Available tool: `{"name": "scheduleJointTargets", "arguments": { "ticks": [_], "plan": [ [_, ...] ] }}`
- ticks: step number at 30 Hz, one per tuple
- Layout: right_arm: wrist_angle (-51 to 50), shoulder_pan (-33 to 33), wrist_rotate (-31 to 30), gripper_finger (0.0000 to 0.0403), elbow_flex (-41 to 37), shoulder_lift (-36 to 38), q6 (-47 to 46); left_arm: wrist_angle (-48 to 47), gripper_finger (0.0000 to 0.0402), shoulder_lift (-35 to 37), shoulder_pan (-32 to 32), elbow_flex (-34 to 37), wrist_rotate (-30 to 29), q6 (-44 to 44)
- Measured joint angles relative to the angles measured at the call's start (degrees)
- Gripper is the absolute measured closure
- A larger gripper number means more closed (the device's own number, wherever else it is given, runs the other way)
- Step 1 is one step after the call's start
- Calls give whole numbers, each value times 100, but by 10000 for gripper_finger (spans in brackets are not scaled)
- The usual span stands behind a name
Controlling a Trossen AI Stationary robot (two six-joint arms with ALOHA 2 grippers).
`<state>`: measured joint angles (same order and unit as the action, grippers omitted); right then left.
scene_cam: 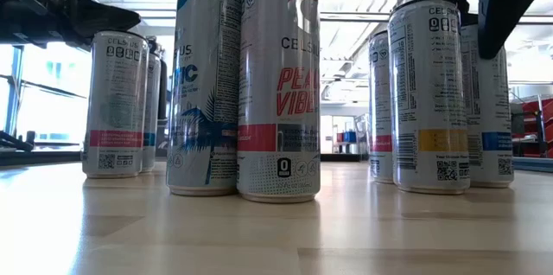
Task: Sort soda cans
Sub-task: Put the white-blue soda can into the top right transparent bin
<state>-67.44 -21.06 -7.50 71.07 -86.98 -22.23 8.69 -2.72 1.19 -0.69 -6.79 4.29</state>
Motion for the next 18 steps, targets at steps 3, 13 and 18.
{"name": "scheduleJointTargets", "arguments": {
  "ticks": [3, 13, 18],
  "plan": [
    [-310, 0, -39, 162, 66, 52, -116, 0, 402, -1, 0, 0, 0, 3],
    [-2272, 818, -1712, 162, 2263, 307, -291, 15, 401, -1, 0, 0, -2, 10],
    [-2278, 2266, -2093, 162, 2963, 321, 603, 55, 401, 0, -4, 0, -14, 11]
  ]
}}
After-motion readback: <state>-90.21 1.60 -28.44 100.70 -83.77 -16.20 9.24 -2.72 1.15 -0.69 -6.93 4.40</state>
